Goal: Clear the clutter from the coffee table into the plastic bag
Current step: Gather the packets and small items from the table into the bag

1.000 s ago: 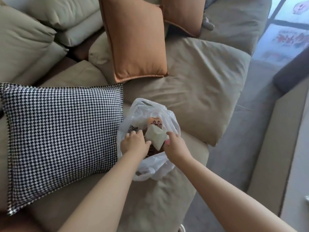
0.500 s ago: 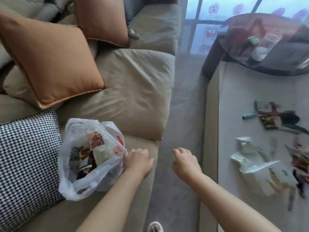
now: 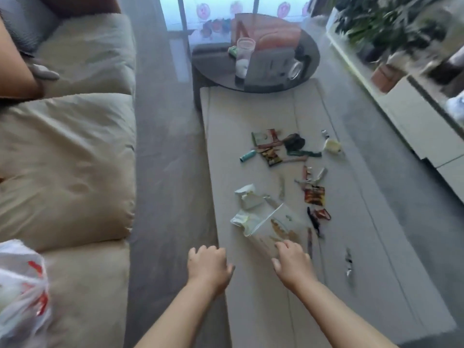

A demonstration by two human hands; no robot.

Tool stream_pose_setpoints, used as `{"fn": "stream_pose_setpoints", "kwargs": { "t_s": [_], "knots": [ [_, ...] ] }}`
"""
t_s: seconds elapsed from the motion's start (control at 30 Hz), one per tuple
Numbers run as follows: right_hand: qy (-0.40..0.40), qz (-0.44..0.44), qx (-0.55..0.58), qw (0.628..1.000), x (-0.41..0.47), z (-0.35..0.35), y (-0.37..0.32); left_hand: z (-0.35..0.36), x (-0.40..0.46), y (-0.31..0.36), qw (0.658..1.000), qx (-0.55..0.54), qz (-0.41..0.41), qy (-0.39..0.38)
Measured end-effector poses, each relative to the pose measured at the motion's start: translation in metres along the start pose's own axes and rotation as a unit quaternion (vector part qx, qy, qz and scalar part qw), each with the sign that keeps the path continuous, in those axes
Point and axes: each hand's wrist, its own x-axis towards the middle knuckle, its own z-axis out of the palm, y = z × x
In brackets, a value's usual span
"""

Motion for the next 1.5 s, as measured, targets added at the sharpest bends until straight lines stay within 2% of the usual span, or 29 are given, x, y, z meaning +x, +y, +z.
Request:
{"fn": "stream_pose_setpoints", "kwargs": {
  "t_s": [0.17, 0.37, 0.6, 0.87, 1.2, 1.37, 1.5],
  "knots": [
    [-0.01, 0.079, 0.022, 0.997, 0.001, 0.008, 0.097, 0.013, 0.028, 0.092, 0.998, 0.021, 0.058, -0.025],
    [-0.041, 0.132, 0.04, 0.99, 0.008, 0.025, 0.187, 0.041, 0.06, 0.187, 0.991, 0.049, 0.11, -0.058],
    [-0.064, 0.18, 0.062, 0.98, 0.047, 0.056, 0.258, 0.092, 0.111, 0.254, 0.989, 0.039, 0.098, -0.107],
    [-0.048, 0.208, 0.105, 0.971, 0.1, 0.089, 0.279, 0.134, 0.169, 0.273, 0.992, 0.036, 0.052, -0.105],
    [-0.007, 0.241, 0.125, 0.963, 0.131, 0.108, 0.283, 0.154, 0.215, 0.294, 0.996, -0.035, -0.02, -0.081],
    [-0.015, 0.226, 0.12, 0.967, 0.139, 0.096, 0.282, 0.152, 0.227, 0.298, 0.992, -0.086, -0.053, -0.073],
    [0.002, 0.194, 0.147, 0.97, 0.153, 0.076, 0.283, 0.143, 0.234, 0.3, 0.981, -0.138, -0.093, -0.098]
  ]
}}
